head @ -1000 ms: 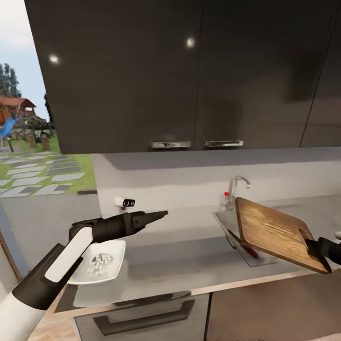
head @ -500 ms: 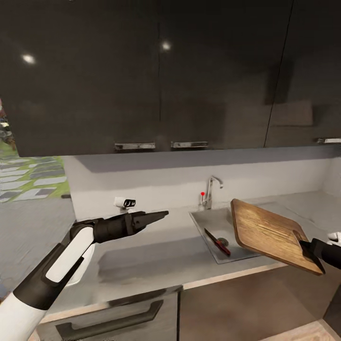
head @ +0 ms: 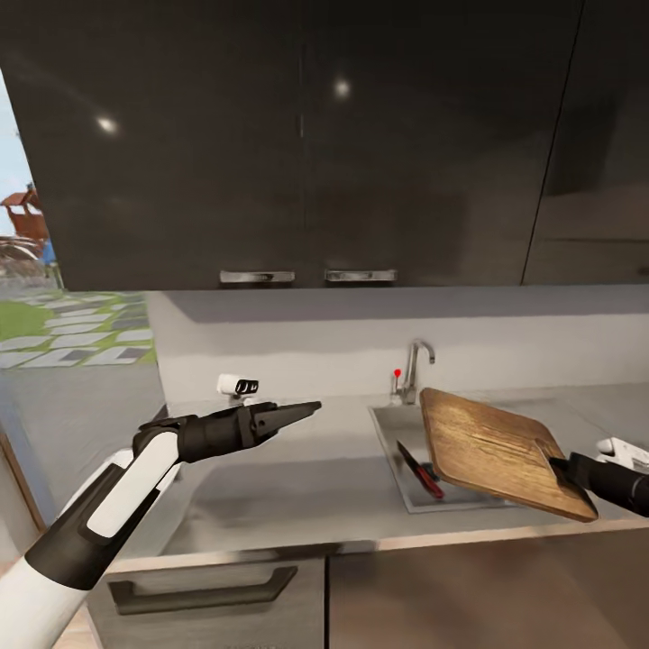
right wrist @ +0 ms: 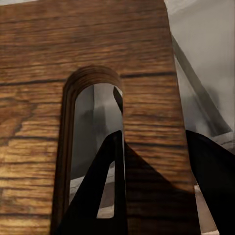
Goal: In the kitchen, take the Vidalia onion out of the sink, dice it on the chopping board with the paring knife, put the diced onion into the bowl on the countertop, then place both the paring knife and the chopping board into the sink.
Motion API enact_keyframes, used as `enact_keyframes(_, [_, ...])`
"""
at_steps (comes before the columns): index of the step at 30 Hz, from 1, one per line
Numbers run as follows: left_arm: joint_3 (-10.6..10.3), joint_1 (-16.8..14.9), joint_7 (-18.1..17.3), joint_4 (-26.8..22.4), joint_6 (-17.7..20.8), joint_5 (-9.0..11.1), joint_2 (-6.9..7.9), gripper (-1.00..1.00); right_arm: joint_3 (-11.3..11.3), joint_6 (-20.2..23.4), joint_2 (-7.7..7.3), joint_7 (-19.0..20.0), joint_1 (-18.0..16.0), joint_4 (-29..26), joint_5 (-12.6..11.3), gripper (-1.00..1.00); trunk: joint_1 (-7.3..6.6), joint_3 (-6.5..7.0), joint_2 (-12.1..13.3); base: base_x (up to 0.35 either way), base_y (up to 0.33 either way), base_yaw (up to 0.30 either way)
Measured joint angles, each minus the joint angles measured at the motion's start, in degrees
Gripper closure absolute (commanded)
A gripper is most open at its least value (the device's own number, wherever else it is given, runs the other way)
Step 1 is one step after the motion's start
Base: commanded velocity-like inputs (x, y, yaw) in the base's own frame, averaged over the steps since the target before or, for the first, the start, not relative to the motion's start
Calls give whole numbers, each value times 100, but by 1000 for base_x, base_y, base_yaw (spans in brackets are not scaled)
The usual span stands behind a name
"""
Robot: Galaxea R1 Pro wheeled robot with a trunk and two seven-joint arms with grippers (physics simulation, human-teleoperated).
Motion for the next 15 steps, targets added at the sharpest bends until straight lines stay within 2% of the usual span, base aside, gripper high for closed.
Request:
enact_keyframes(12, [0,0,-8,-1,21,0,3,-100,48,8,67,-55,0,3,-34,100,0,0,0,0,-324,287])
enact_keyframes(15, [1,0,-8,-6,33,0,4,-100,57,0,69,-65,0,6,-11,100,0,-1,-2,0,-121,287])
